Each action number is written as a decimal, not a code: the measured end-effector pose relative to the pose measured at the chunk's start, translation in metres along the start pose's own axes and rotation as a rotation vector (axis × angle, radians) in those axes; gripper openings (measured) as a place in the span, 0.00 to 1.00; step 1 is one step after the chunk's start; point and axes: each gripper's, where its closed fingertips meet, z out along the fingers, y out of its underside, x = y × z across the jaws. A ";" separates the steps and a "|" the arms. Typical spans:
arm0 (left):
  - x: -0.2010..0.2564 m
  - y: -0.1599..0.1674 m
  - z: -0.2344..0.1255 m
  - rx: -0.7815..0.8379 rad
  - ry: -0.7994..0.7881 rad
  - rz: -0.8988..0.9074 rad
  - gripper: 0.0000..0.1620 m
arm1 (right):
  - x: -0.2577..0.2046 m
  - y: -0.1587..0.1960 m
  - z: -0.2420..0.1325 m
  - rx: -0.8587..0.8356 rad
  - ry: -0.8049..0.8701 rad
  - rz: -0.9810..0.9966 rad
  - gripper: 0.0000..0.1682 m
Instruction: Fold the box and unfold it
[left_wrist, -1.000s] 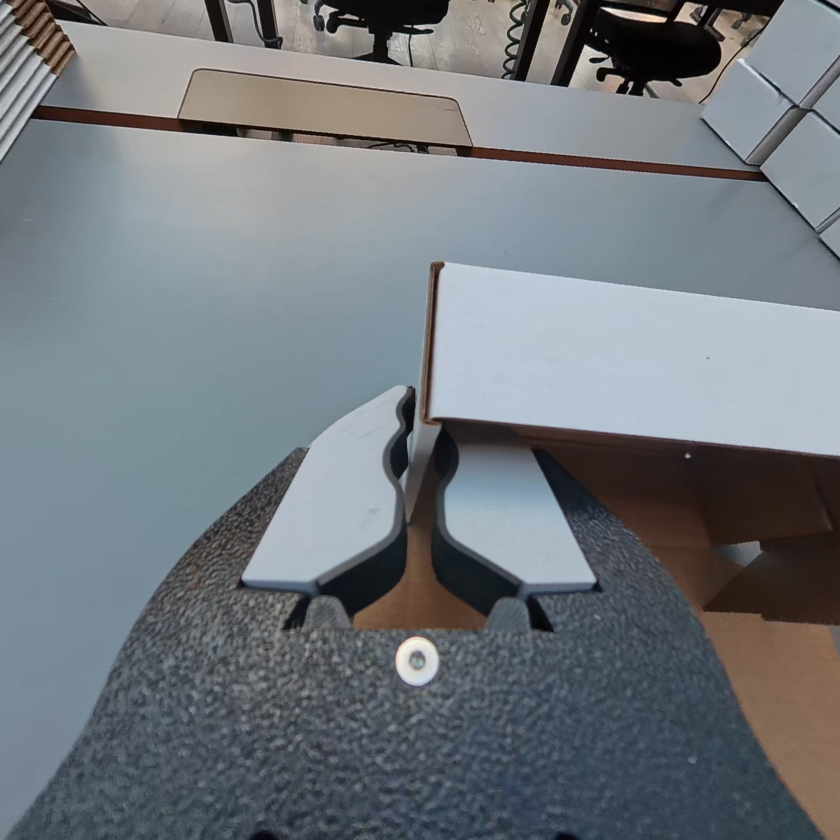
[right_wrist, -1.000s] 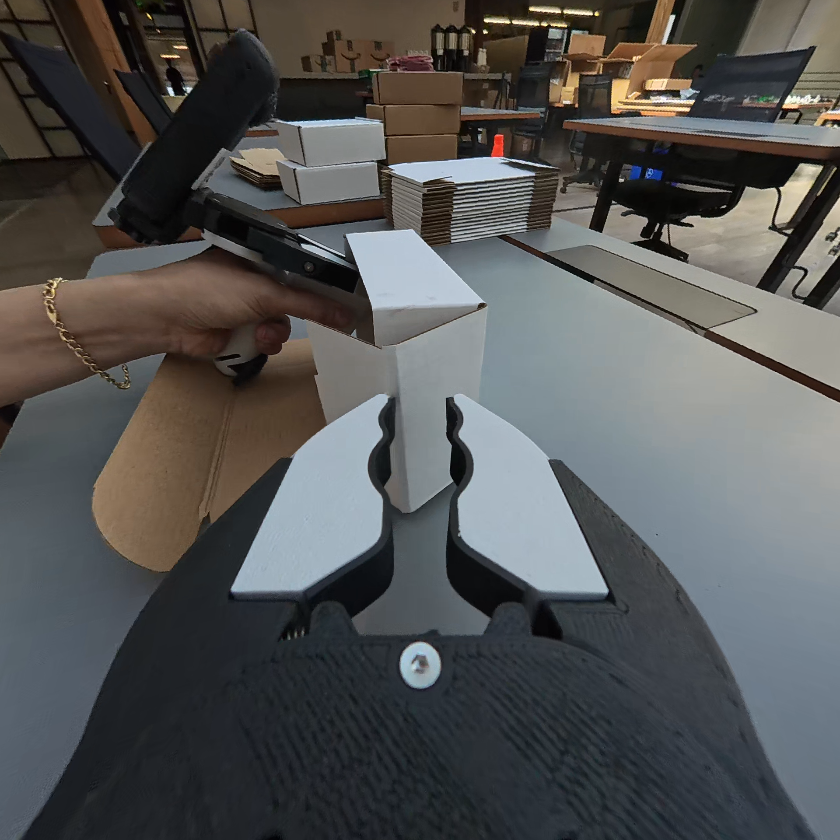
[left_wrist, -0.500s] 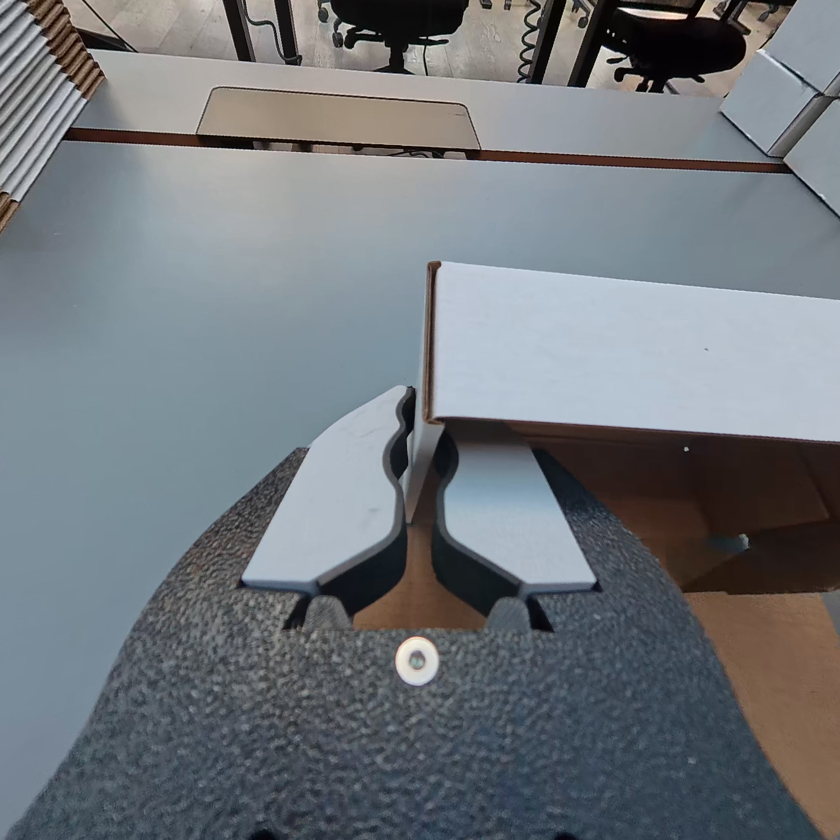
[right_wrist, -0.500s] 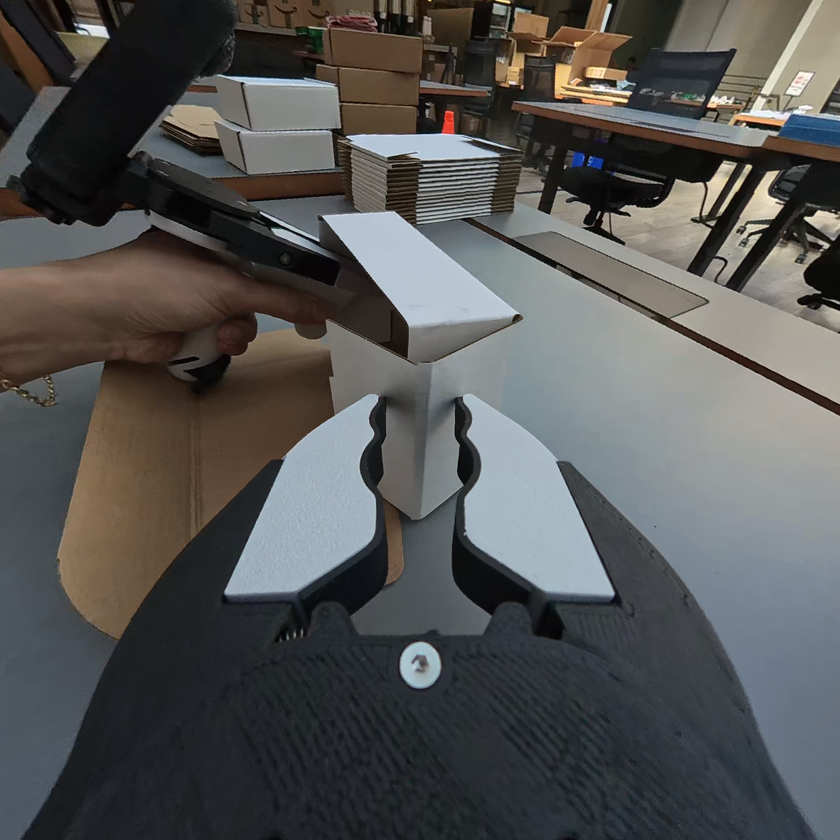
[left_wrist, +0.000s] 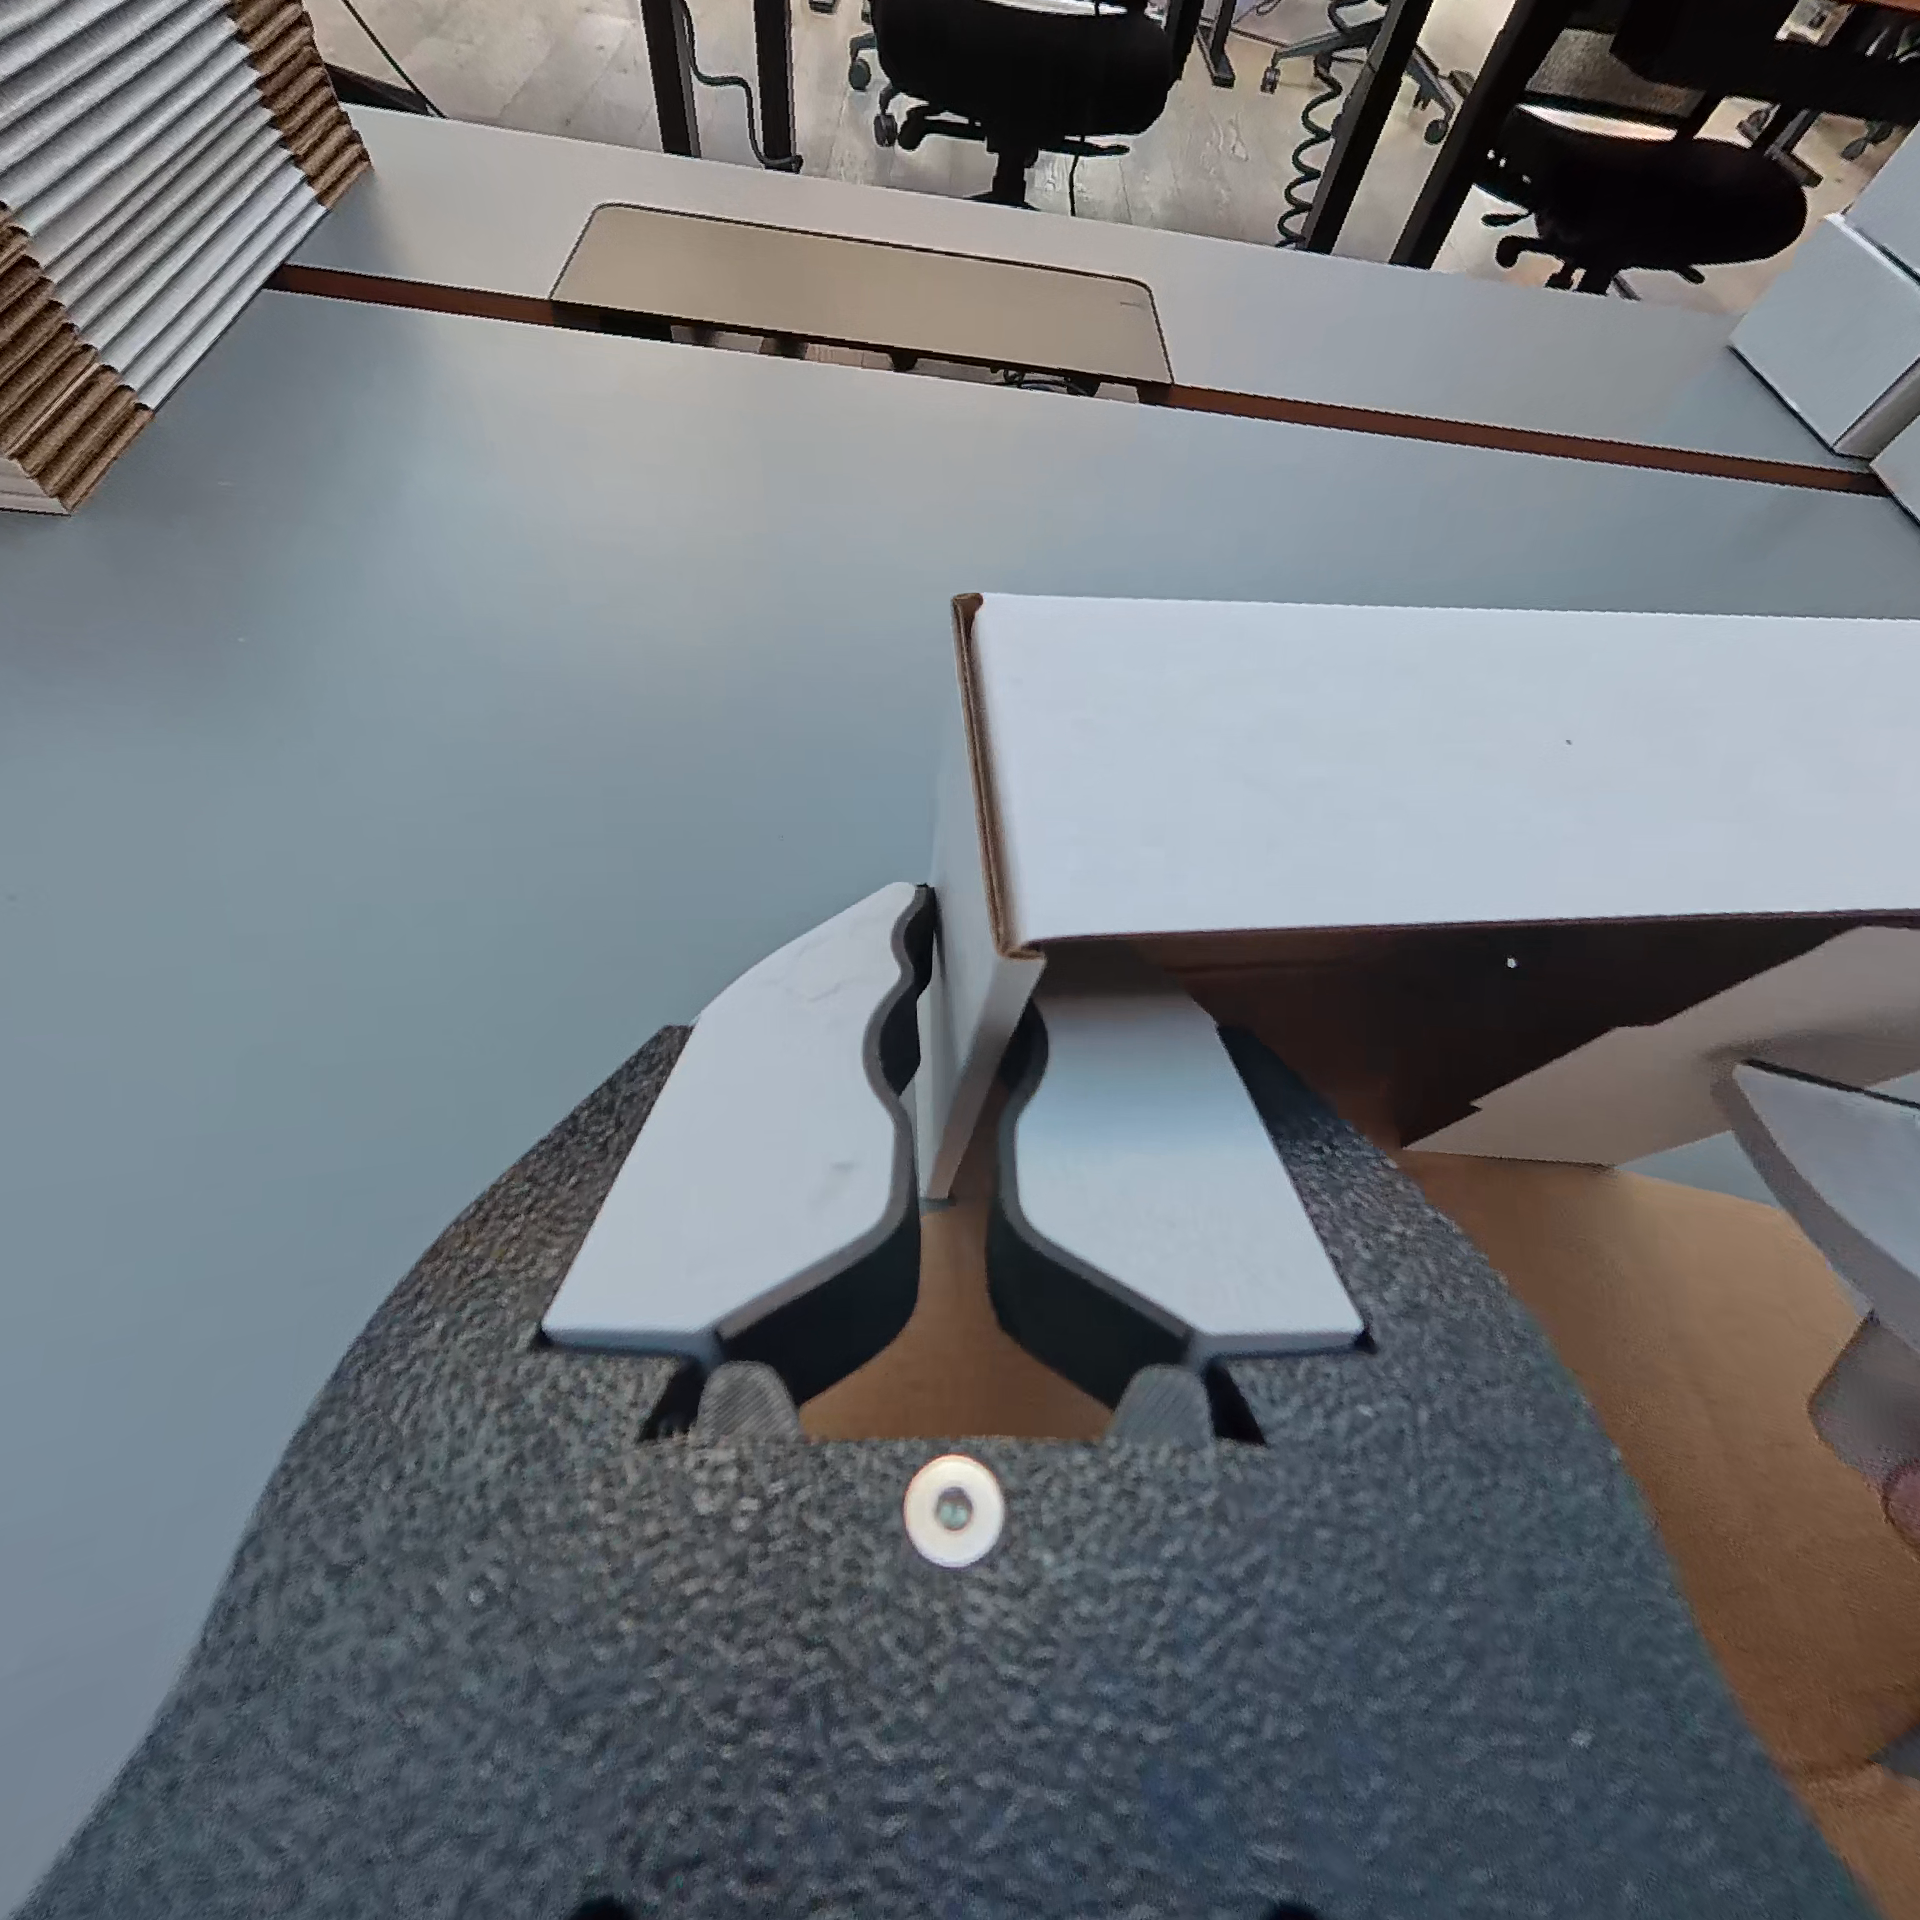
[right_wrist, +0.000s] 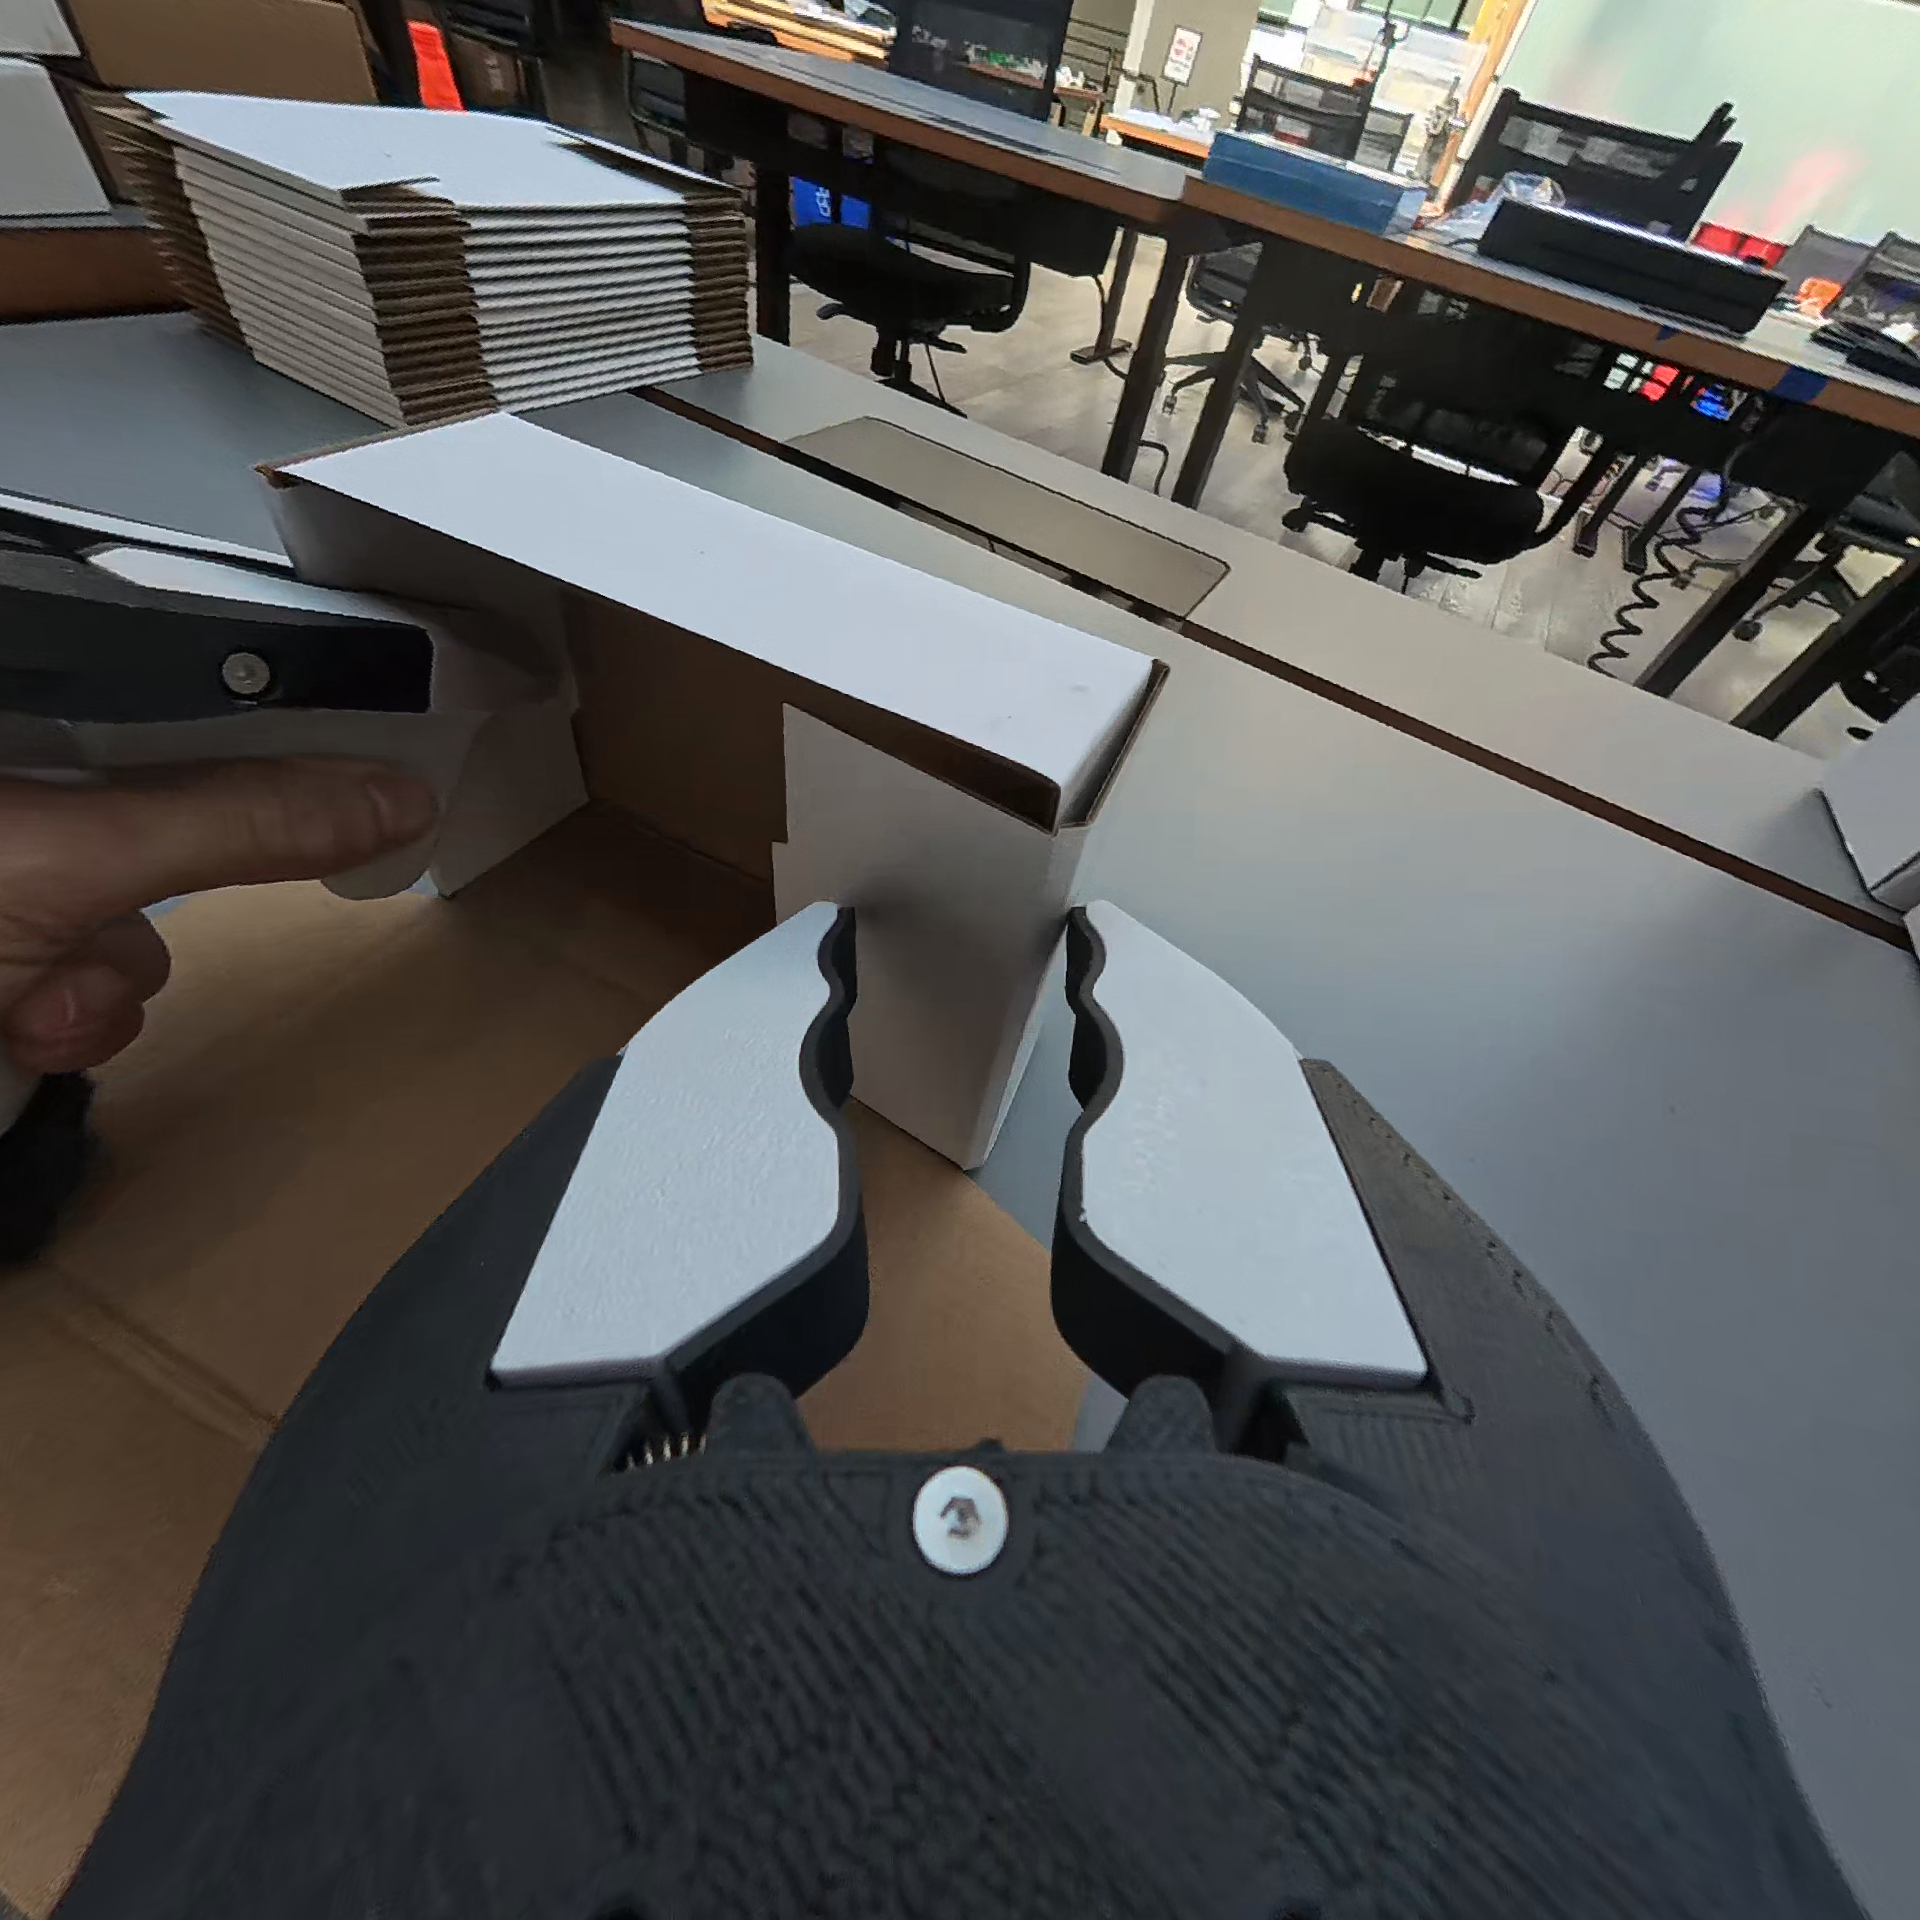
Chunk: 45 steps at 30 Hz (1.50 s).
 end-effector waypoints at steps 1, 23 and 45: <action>-0.001 0.000 0.000 0.000 0.006 -0.008 0.05 | -0.005 -0.003 0.000 0.020 -0.049 0.005 0.25; 0.000 0.001 0.000 0.002 -0.014 0.036 0.06 | 0.019 0.014 0.029 -0.135 0.057 0.022 0.09; -0.004 0.000 -0.003 0.017 -0.135 0.052 0.05 | 0.022 0.009 0.045 -0.142 0.079 0.218 0.08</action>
